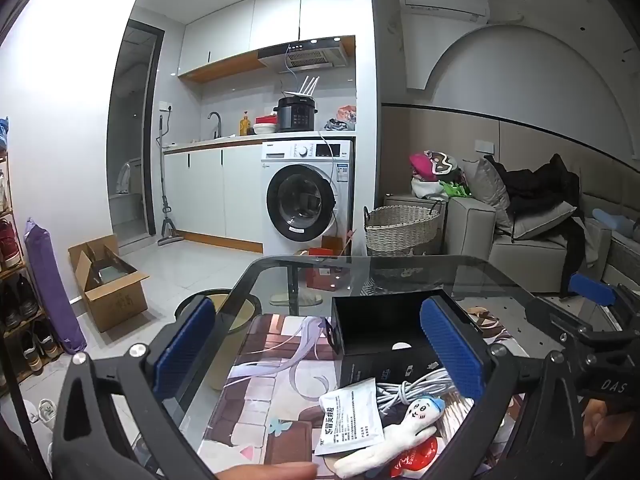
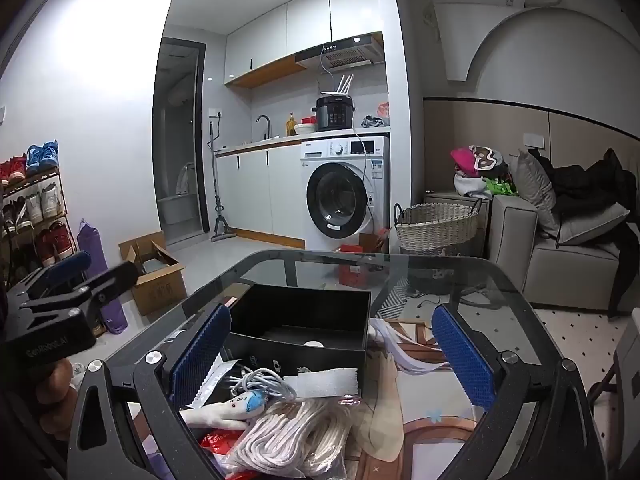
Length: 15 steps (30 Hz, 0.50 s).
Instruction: Organize soft objects
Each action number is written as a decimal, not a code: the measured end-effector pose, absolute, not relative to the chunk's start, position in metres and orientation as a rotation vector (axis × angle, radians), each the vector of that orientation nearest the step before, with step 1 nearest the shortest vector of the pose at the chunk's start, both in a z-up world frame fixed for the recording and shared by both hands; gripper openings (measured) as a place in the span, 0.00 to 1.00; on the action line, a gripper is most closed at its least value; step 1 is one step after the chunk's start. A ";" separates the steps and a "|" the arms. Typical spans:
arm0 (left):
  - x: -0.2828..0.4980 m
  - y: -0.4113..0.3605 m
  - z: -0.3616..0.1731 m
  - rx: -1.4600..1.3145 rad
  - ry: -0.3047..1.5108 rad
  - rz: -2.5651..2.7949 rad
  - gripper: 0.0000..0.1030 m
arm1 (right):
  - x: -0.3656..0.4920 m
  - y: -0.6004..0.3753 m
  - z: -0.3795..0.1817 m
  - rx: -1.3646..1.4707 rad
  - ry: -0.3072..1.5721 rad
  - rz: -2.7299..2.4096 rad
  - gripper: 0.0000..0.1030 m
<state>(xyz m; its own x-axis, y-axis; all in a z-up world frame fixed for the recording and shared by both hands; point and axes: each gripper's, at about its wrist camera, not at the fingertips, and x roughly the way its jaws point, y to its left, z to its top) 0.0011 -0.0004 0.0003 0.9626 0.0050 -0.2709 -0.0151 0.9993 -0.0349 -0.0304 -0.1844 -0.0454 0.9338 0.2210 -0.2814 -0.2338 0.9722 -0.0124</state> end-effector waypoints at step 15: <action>0.000 0.000 -0.003 -0.037 0.262 0.005 1.00 | -0.033 -0.184 -0.043 -0.050 0.262 0.245 0.99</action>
